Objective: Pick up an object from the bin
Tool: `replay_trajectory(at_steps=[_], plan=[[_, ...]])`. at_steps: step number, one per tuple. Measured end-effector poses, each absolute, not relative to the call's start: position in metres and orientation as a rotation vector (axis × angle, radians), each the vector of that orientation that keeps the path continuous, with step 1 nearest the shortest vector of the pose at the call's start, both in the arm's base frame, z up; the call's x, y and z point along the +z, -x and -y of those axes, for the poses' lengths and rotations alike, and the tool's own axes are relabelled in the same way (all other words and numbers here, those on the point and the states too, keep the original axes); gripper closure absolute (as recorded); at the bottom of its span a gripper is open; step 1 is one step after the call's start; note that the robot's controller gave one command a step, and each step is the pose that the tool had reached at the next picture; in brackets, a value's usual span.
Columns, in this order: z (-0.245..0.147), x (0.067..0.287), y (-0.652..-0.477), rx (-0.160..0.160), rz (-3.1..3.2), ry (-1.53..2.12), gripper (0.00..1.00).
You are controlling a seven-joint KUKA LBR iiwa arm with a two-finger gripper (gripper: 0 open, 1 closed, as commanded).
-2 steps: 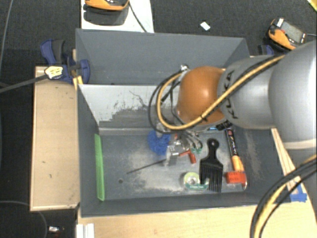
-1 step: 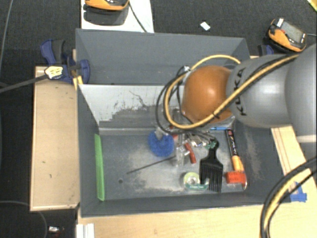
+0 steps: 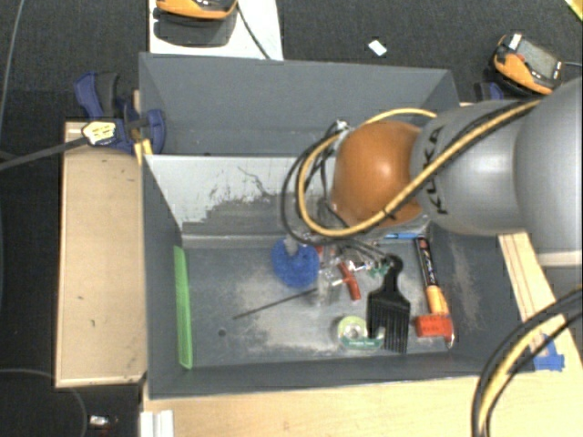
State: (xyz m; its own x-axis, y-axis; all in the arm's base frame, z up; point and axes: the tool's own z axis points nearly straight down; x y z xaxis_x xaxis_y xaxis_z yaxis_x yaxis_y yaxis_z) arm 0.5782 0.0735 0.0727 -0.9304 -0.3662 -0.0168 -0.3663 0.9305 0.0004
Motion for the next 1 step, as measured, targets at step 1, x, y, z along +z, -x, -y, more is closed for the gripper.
replay_trajectory(at_steps=[1], plan=[[-0.094, 0.0743, -0.5889, -0.001, -3.001, 0.809, 1.0]])
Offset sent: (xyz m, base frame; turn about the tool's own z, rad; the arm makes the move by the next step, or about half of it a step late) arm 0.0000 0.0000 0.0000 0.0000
